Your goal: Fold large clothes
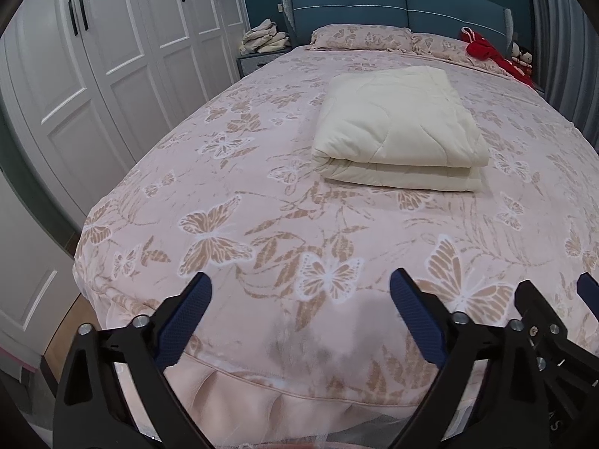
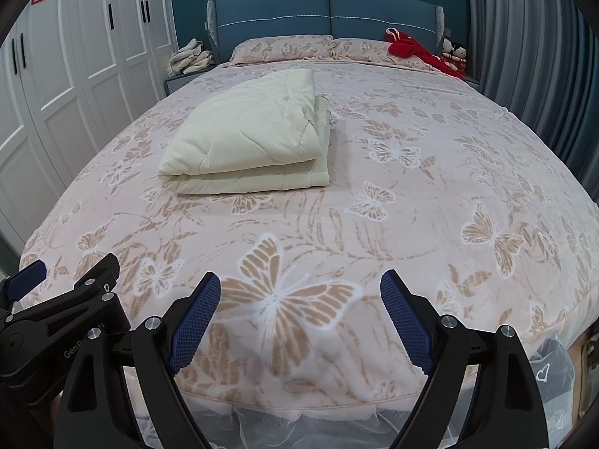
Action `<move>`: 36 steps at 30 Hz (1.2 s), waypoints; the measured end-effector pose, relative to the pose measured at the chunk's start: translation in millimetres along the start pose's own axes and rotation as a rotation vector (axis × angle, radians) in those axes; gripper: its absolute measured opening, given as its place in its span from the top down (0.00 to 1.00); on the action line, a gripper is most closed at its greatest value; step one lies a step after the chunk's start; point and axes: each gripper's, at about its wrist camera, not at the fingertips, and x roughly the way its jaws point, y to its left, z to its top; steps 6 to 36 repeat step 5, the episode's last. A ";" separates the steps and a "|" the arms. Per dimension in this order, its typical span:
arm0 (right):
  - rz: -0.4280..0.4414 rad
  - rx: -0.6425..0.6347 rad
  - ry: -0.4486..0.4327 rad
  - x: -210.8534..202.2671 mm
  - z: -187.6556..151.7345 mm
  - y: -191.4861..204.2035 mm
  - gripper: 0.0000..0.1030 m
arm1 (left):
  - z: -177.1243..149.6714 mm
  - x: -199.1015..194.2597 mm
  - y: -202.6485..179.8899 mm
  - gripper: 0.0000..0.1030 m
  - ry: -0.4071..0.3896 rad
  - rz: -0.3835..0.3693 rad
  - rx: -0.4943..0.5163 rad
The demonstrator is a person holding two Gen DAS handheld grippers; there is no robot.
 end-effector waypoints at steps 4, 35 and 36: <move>-0.004 0.007 -0.003 -0.6 3.8 5.1 0.17 | 1.0 0.3 -0.8 0.14 0.002 -0.011 0.003; -0.006 0.007 -0.004 -0.9 2.7 5.2 0.17 | 1.1 0.3 -0.7 0.14 0.002 -0.012 0.001; -0.006 0.007 -0.004 -0.9 2.7 5.2 0.17 | 1.1 0.3 -0.7 0.14 0.002 -0.012 0.001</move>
